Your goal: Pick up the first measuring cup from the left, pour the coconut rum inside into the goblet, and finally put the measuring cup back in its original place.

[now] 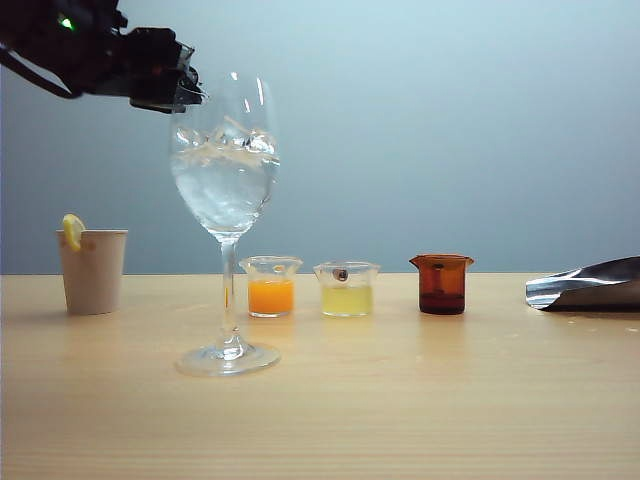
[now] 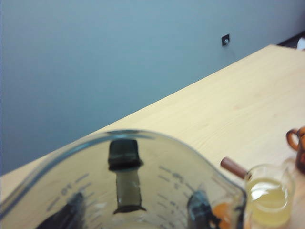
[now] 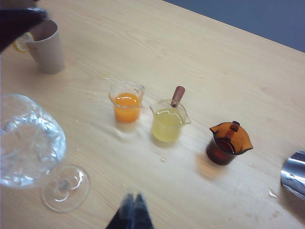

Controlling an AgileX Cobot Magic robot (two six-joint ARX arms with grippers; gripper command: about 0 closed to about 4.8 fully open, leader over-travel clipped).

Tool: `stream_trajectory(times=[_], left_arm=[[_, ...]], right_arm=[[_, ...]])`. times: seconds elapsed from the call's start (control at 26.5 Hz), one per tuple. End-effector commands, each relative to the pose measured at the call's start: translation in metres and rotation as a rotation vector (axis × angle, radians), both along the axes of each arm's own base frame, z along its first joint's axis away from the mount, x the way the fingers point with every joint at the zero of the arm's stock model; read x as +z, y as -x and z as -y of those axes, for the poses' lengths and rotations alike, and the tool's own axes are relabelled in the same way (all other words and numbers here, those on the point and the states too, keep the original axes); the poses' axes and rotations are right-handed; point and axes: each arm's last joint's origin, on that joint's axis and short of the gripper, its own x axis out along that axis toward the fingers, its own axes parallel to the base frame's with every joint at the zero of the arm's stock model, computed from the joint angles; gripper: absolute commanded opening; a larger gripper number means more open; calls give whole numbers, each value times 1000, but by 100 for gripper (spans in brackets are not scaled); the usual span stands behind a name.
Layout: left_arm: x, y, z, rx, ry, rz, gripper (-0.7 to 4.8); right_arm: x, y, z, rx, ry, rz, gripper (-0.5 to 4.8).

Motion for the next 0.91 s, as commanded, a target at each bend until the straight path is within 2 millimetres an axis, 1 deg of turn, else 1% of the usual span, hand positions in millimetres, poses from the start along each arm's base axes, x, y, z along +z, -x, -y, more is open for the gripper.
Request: stream_trajectory(times=[0.04, 0.08, 0.11, 0.23, 0.26, 0.3, 0.34, 0.38, 0.42, 0.45, 0.49, 0.53, 0.57, 0.72, 0.87, 0.91], left_arm=[[-9, -16, 2, 45, 113, 5, 145], [-14, -20, 3, 69, 125, -6, 145], [-24, -27, 4, 92, 149, -21, 145], [-44, -40, 8, 101, 185, -48, 144], [-55, -46, 10, 119, 185, -52, 143], [-59, -48, 10, 124, 188, -52, 143], [-70, -53, 12, 126, 187, -53, 143], [-74, -55, 13, 126, 187, -53, 143], [-85, -59, 14, 128, 188, -60, 143], [-91, -61, 14, 128, 189, -66, 143], [-101, -65, 16, 130, 223, -83, 143], [-106, -66, 16, 131, 237, -90, 143], [-115, -69, 17, 132, 253, -95, 143], [-141, -74, 18, 134, 260, -109, 142], [-167, -76, 19, 136, 253, -126, 142], [-171, -77, 20, 135, 255, -120, 142]], right_arm=[[2, 0, -3, 53, -46, -18, -8], [1, 1, -3, 64, -56, -35, -8], [0, 2, -4, 83, -80, -69, -8], [-2, 3, -7, 127, -88, -98, -9], [-3, 2, -9, 148, -92, -113, -9], [-4, 2, -9, 153, -93, -118, -9], [-5, 2, -11, 158, -94, -129, -9], [-6, 2, -12, 164, -94, -135, -9], [-8, 3, -17, 195, -95, -153, -9], [-11, 3, -21, 211, -91, -164, -9], [-14, 4, -25, 231, -83, -179, -9], [-16, 5, -28, 245, -77, -188, -9], [-20, 7, -35, 268, -64, -202, -9], [-25, 10, -43, 305, -50, -222, -9], [-24, 9, -43, 302, -53, -219, -9], [-24, 9, -43, 302, -53, -219, -9]])
